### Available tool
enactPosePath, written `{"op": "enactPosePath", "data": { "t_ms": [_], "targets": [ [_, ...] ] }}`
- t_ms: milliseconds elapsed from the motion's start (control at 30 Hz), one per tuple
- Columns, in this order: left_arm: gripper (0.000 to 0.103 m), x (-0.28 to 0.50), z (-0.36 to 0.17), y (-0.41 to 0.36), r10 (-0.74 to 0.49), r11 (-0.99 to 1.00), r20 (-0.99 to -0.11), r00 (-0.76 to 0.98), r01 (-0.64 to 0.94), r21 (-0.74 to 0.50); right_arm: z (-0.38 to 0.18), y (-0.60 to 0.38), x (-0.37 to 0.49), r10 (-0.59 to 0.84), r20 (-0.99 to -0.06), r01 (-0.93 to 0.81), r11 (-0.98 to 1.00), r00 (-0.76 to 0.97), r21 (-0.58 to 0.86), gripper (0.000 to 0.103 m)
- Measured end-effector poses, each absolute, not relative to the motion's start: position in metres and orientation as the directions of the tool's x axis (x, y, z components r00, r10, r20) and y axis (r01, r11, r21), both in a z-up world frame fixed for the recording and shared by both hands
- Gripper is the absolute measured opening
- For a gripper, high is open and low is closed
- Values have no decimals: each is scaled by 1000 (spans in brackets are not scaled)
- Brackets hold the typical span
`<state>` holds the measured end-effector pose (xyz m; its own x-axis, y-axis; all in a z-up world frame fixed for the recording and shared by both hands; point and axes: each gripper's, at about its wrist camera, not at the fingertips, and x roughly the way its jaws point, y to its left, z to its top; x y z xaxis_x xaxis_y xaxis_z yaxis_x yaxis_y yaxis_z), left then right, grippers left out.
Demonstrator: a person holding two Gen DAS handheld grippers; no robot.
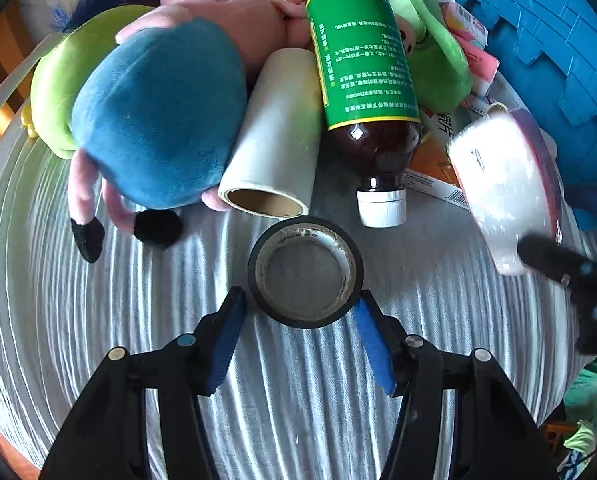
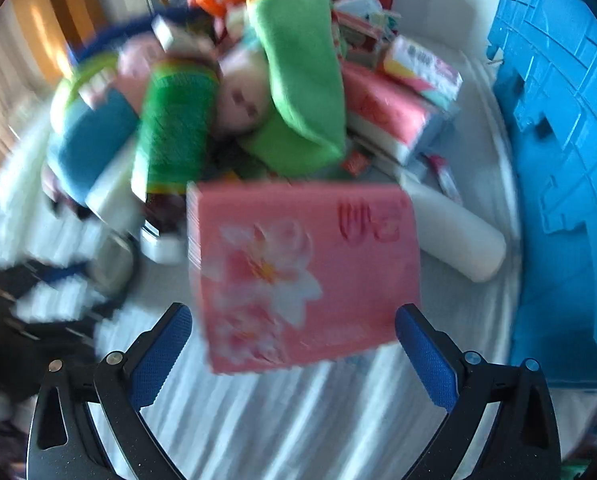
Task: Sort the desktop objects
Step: 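Grasp the tape roll with the left tool while the right tool grasps the pink tissue pack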
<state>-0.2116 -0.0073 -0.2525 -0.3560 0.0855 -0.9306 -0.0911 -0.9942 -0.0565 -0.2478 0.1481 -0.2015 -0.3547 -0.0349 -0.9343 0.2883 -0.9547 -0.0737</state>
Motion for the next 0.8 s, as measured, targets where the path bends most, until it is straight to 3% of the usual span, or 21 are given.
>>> {"op": "enactPosePath", "data": {
  "t_ms": [233,400,800],
  "targets": [
    [55,-211,-252,1,121,-986,-923,-366,-153,-68,-208,210,-220,136,-952,82,-983,-275,-164,103],
    [55,-214,-250,11,127,-983,-925,-359,-168,-70,-180,198,-223,-34,-946,50,-999,-321,19,103],
    [55,-210,-247,24,120,-982,-923,-366,-180,-56,-224,184,-265,-83,-973,-41,-995,-218,94,103]
  ]
}}
